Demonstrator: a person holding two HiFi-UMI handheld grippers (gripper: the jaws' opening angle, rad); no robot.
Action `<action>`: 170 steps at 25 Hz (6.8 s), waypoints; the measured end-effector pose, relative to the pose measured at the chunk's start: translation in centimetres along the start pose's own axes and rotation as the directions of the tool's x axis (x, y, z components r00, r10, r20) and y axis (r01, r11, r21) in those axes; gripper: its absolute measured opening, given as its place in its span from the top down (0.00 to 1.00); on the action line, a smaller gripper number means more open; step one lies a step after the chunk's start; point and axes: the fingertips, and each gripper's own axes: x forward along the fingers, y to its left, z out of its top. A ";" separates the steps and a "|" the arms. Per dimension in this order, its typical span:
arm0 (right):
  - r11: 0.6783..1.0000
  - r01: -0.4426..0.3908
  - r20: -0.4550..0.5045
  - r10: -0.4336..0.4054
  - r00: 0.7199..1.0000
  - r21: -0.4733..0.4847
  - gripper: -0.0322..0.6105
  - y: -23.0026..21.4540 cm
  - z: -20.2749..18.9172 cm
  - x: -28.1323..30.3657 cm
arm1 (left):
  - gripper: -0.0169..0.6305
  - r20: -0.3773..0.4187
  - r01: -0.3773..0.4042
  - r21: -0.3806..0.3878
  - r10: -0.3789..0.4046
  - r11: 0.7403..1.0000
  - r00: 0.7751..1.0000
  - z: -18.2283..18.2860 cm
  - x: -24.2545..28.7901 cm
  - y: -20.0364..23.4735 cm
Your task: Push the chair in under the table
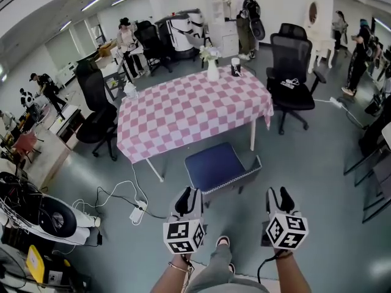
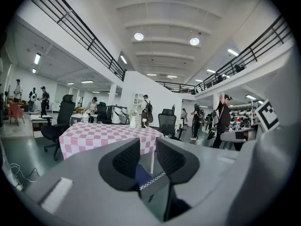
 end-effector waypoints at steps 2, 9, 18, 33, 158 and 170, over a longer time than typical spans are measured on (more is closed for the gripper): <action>1.000 -0.002 -0.006 0.002 1.000 -0.002 0.69 -0.3 0.1 1.3 | 0.81 -0.002 -0.008 -0.007 0.008 1.000 1.000 -0.1 1.1 0.4; 0.998 -0.039 -0.004 0.039 0.999 -0.049 0.69 -0.6 2.2 7.1 | 0.81 0.037 -0.048 -0.029 0.049 0.998 0.998 0.8 6.7 2.8; 0.989 -0.086 -0.020 0.084 0.996 -0.122 0.69 -0.8 6.5 17.7 | 0.81 0.065 -0.101 -0.049 0.104 0.994 0.992 2.9 15.6 6.1; 0.937 -0.289 -0.123 0.269 0.955 -0.194 0.69 0.8 6.8 27.5 | 0.82 0.013 -0.266 0.001 0.266 0.964 0.964 2.8 18.7 8.0; -0.123 -0.942 -0.942 0.174 0.289 -0.312 0.77 5.6 -18.2 32.7 | 0.83 -0.790 0.602 0.354 -0.115 0.715 0.602 -21.1 26.8 -0.1; -0.135 -0.945 -0.947 0.166 0.275 -0.298 0.77 6.7 -17.3 36.7 | 0.82 -0.784 0.610 0.330 -0.151 0.721 0.602 -20.3 30.2 2.2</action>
